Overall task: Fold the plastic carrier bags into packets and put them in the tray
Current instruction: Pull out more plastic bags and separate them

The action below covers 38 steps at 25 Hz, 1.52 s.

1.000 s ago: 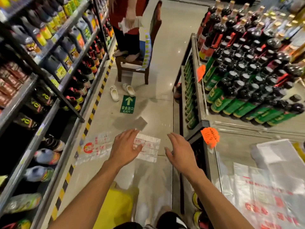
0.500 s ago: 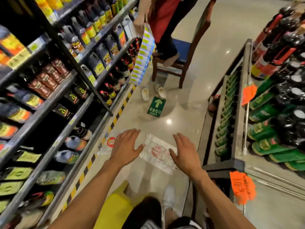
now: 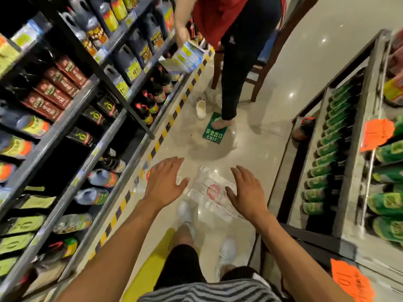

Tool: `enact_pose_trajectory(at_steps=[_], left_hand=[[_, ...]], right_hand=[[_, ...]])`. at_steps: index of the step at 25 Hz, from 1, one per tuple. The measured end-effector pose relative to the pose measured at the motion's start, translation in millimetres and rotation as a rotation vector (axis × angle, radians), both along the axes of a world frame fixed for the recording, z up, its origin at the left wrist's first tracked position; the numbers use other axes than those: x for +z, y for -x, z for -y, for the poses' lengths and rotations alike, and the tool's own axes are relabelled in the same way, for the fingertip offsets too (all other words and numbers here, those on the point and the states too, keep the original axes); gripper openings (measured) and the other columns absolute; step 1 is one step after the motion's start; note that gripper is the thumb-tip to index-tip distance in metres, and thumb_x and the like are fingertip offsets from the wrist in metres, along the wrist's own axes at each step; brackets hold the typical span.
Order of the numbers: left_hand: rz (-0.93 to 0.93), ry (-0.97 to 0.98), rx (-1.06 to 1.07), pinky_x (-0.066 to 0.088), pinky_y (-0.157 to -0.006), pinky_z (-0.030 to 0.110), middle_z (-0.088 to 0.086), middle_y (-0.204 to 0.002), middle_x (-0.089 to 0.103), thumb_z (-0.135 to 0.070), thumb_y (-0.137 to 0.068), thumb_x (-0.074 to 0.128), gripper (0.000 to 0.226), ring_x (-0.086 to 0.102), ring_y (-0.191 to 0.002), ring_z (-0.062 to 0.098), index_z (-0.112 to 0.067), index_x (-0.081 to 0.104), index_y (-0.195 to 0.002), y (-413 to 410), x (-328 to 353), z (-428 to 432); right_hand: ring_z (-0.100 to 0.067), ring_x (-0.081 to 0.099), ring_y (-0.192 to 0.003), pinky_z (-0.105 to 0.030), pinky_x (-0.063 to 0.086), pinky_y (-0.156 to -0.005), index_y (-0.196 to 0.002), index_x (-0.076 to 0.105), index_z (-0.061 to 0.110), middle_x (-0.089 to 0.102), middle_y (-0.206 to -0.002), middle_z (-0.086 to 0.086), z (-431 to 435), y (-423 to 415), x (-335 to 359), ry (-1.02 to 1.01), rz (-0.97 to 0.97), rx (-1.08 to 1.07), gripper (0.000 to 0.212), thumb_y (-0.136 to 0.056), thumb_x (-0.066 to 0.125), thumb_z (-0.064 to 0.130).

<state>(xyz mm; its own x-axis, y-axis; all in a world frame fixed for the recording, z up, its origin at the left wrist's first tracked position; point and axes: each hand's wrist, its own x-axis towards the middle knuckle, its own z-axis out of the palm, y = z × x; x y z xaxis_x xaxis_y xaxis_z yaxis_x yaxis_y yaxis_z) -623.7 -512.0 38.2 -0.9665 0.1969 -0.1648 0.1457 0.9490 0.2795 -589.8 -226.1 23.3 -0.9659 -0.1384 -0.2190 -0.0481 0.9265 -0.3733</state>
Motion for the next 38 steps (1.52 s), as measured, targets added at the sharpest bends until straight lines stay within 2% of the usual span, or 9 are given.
enact_pose_trajectory(at_steps=[8,12,17,24,27,30,32,35,38], left_hand=[[0.042,0.029,-0.08,0.033,-0.114,0.042,0.005,-0.151,0.049,-0.052,-0.092,0.058,0.067,0.043,-0.14,0.026,-0.02,0.045,-0.149,87,-98,74],[0.032,0.032,-0.097,0.037,-0.109,0.043,0.008,-0.147,0.053,-0.05,-0.09,0.061,0.067,0.047,-0.136,0.029,-0.017,0.048,-0.147,101,-171,88],[0.044,0.028,-0.109,0.037,-0.108,0.049,0.01,-0.151,0.049,-0.054,-0.088,0.055,0.073,0.045,-0.137,0.032,-0.017,0.045,-0.15,88,-304,96],[0.05,0.074,-0.146,0.037,-0.11,0.049,0.012,-0.151,0.05,-0.057,-0.089,0.051,0.074,0.047,-0.137,0.035,-0.019,0.045,-0.151,66,-509,125],[0.132,0.14,-0.135,0.033,-0.115,0.049,0.009,-0.155,0.045,-0.062,-0.088,0.045,0.078,0.042,-0.142,0.032,-0.022,0.038,-0.154,60,-592,145],[0.202,0.212,-0.182,0.037,-0.114,0.05,0.01,-0.154,0.047,-0.065,-0.085,0.044,0.081,0.044,-0.14,0.034,-0.021,0.036,-0.154,56,-672,169],[0.211,0.232,-0.202,0.039,-0.111,0.05,0.012,-0.152,0.049,-0.063,-0.085,0.046,0.081,0.047,-0.137,0.035,-0.02,0.038,-0.153,51,-719,182],[0.245,0.23,-0.189,0.036,-0.111,0.051,0.014,-0.153,0.047,-0.055,-0.086,0.062,0.078,0.044,-0.138,0.037,-0.018,0.041,-0.151,41,-783,196],[0.268,0.262,-0.191,0.032,-0.115,0.054,0.013,-0.158,0.037,-0.049,-0.085,0.068,0.081,0.036,-0.144,0.035,-0.022,0.033,-0.153,35,-837,206]], right_hand=[[-0.034,0.041,-0.141,-0.05,0.041,-0.109,-0.151,0.041,0.014,0.042,-0.156,-0.012,58,71,-84,0.002,0.035,-0.075,0.062,-0.099,0.06,0.041],[-0.035,0.039,-0.142,-0.052,0.041,-0.11,-0.15,0.04,0.013,0.041,-0.155,-0.013,62,75,-154,0.014,0.043,-0.075,0.064,-0.099,0.053,0.048],[-0.036,0.037,-0.144,-0.052,0.038,-0.113,-0.152,0.037,0.013,0.038,-0.158,-0.014,58,52,-280,0.018,0.095,-0.069,0.066,-0.099,0.057,0.045],[-0.036,0.033,-0.147,-0.055,0.036,-0.115,-0.156,0.032,0.013,0.033,-0.161,-0.014,70,26,-478,-0.027,0.186,-0.019,0.072,-0.097,0.058,0.047],[-0.038,0.034,-0.145,-0.055,0.037,-0.113,-0.155,0.033,0.013,0.035,-0.16,-0.015,78,22,-559,-0.039,0.206,0.009,0.071,-0.097,0.052,0.05],[-0.039,0.037,-0.143,-0.053,0.039,-0.109,-0.154,0.035,0.011,0.038,-0.158,-0.017,87,19,-638,-0.04,0.209,0.016,0.074,-0.094,0.061,0.046],[-0.039,0.037,-0.142,-0.052,0.04,-0.108,-0.154,0.034,0.012,0.037,-0.158,-0.017,93,16,-685,-0.053,0.223,0.004,0.076,-0.093,0.065,0.043],[-0.04,0.035,-0.143,-0.056,0.04,-0.108,-0.155,0.031,0.013,0.035,-0.158,-0.019,103,8,-751,-0.079,0.275,0.027,0.078,-0.092,0.064,0.044],[-0.042,0.035,-0.142,-0.057,0.043,-0.107,-0.153,0.034,0.011,0.036,-0.156,-0.021,110,-3,-802,-0.066,0.276,0.055,0.077,-0.09,0.061,0.046]])
